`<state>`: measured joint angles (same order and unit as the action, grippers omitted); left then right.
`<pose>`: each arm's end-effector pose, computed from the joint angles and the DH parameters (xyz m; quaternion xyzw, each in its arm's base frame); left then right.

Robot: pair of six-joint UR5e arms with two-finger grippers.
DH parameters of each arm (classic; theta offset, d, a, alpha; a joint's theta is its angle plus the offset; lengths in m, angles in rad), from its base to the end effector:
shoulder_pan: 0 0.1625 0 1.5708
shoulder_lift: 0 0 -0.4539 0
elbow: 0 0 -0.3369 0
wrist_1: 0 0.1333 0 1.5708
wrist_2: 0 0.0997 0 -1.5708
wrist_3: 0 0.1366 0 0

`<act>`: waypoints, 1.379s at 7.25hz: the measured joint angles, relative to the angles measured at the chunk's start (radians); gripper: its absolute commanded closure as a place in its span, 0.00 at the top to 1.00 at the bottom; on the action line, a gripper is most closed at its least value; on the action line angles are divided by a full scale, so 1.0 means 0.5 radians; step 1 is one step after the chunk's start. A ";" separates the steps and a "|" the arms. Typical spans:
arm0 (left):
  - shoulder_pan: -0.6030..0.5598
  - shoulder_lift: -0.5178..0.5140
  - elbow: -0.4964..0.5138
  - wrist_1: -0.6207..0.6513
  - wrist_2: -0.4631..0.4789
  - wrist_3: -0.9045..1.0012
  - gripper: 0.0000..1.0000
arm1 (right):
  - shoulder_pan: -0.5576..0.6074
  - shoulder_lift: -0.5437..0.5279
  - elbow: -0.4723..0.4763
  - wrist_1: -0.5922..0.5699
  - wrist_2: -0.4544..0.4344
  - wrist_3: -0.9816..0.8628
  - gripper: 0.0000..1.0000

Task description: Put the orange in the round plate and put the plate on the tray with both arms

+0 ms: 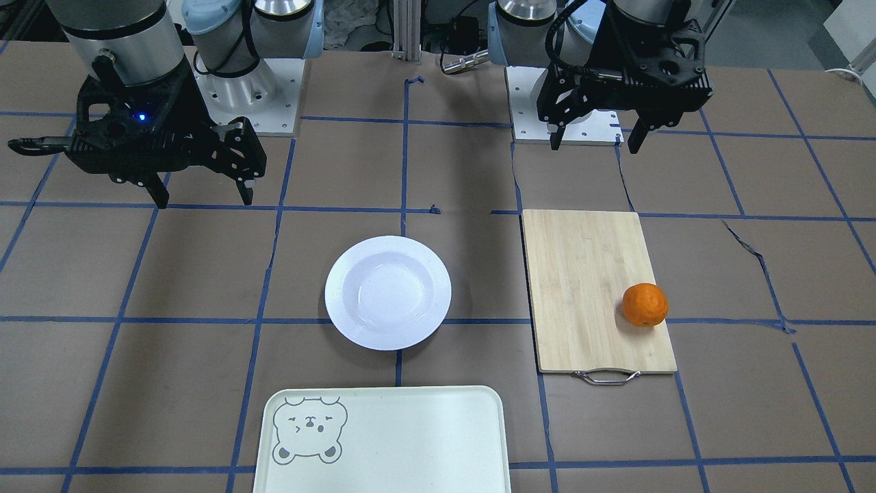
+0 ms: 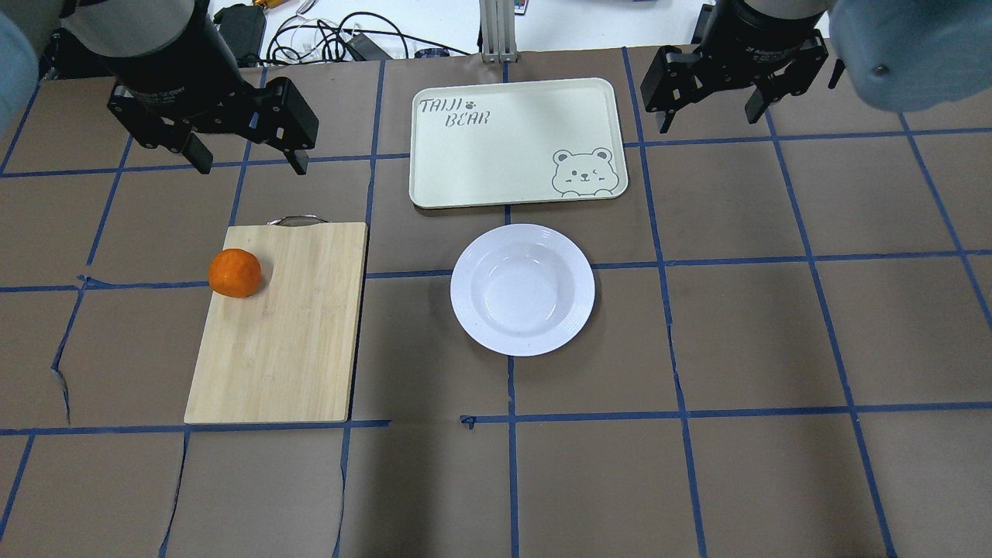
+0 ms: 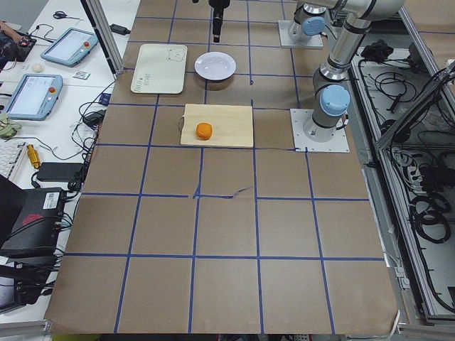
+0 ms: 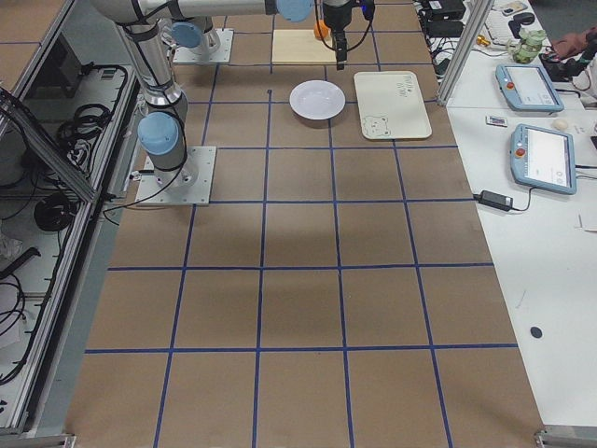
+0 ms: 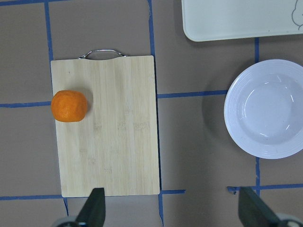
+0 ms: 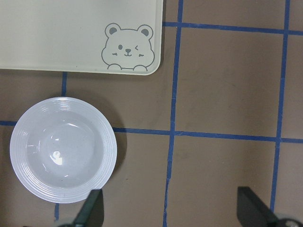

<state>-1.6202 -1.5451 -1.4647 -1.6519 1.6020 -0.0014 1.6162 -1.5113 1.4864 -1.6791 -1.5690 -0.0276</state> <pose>-0.1501 -0.4219 0.5292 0.0236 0.9993 -0.0257 0.0149 0.1552 -0.4742 0.5018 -0.0365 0.9971 -0.0665 0.0015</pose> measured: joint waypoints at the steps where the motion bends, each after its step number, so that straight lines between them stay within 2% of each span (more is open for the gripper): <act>1: 0.002 0.000 -0.001 0.000 -0.002 0.001 1.00 | -0.003 0.000 0.000 -0.001 0.001 0.000 1.00; 8: 0.014 -0.005 -0.006 0.000 0.004 0.053 1.00 | -0.011 0.005 0.000 0.011 0.002 -0.004 1.00; 10: 0.043 -0.063 -0.027 0.029 0.008 0.080 1.00 | -0.011 0.004 0.000 0.006 0.002 -0.003 1.00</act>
<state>-1.5985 -1.5766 -1.4783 -1.6375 1.6058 0.0387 1.6107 -1.5093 1.4864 -1.6759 -1.5678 -0.0292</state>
